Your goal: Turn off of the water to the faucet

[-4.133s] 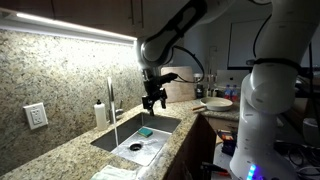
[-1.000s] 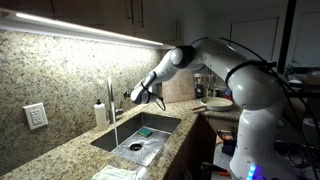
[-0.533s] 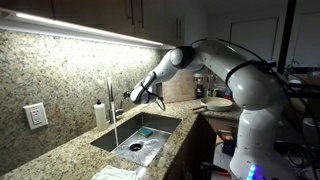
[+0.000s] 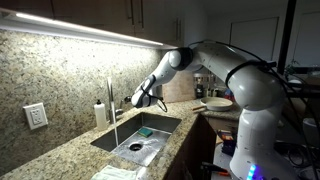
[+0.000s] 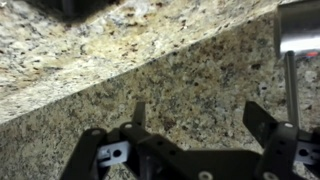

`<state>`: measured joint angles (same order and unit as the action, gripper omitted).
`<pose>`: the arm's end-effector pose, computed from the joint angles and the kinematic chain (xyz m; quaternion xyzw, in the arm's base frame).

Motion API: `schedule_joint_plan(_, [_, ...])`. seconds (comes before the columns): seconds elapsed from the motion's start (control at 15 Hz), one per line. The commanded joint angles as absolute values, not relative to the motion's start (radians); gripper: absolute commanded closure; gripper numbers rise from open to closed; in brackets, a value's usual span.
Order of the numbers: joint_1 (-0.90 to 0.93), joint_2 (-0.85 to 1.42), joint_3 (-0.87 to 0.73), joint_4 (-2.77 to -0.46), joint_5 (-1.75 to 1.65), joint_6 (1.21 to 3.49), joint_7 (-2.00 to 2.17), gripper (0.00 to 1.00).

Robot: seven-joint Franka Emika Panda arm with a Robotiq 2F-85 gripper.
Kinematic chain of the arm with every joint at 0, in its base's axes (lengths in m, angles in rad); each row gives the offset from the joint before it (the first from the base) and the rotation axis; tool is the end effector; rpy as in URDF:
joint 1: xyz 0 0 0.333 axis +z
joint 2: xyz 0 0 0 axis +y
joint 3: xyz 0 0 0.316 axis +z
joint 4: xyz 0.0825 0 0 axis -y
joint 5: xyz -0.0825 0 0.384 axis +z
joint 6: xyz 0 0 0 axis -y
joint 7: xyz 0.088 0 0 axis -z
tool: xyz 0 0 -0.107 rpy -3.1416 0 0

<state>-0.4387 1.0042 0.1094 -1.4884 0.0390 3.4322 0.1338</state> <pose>0.6974 -0.2687 0.1870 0.8504 -0.2648 0.4545 0.0113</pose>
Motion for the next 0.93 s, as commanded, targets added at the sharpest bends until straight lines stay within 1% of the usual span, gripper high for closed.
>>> schedule_joint_plan(0.0, [-0.42, 0.978, 0.085, -1.52, 0.061, 3.441, 0.14, 0.0])
schedule_joint_plan(0.2, [-0.414, 0.972, 0.085, -1.516, 0.058, 3.456, 0.14, 0.0])
schedule_joint_plan(0.53, [-0.419, 0.955, 0.133, -1.484, 0.033, 3.454, 0.142, 0.0])
schedule_joint_plan(0.87, [-0.447, 0.926, 0.19, -1.511, 0.042, 3.453, 0.152, 0.0])
